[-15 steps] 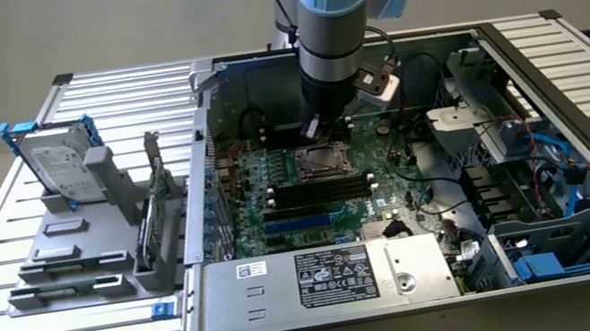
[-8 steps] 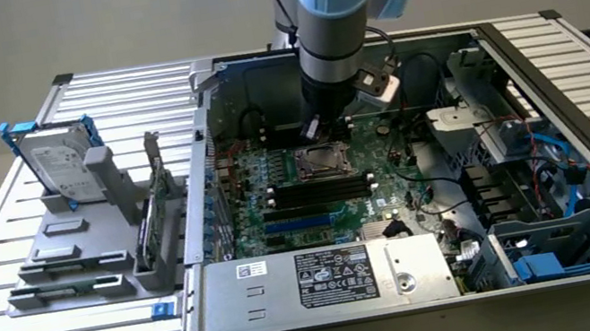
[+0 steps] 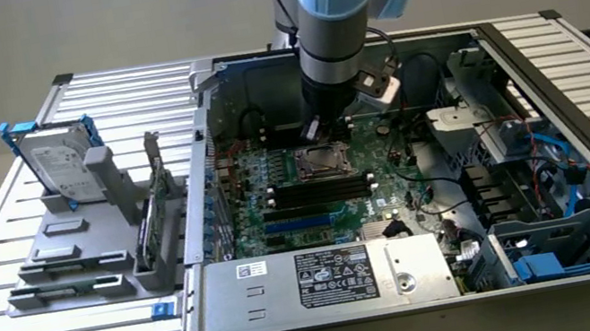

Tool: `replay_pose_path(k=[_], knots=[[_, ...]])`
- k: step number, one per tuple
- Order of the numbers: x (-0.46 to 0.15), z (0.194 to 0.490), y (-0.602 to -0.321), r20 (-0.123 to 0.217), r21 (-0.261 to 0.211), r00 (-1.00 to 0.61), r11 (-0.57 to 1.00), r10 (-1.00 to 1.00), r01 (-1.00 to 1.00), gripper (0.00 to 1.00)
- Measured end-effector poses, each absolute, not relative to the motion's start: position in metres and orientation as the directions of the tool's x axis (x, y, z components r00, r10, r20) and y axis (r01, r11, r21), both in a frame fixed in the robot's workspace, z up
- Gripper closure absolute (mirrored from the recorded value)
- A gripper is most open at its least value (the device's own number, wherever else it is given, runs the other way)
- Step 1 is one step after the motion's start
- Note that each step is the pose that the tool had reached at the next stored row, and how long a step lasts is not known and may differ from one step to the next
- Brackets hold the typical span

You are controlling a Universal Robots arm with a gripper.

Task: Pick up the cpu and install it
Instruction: 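Install the first cpu locking lever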

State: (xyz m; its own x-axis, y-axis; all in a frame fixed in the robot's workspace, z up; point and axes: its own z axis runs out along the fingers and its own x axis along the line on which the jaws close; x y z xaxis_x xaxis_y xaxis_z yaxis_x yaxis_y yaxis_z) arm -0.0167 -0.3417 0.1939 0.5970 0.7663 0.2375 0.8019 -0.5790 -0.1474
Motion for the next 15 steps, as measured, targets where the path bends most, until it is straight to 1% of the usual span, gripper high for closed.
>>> replay_pose_path(k=[8, 15], knots=[[-0.017, 0.192, -0.343, 0.253, -0.159, 0.597, -0.576, 0.761, 0.802, 0.89], [-0.018, 0.204, -0.35, 0.249, -0.167, 0.6, -0.577, 0.76, 0.8, 0.89]])
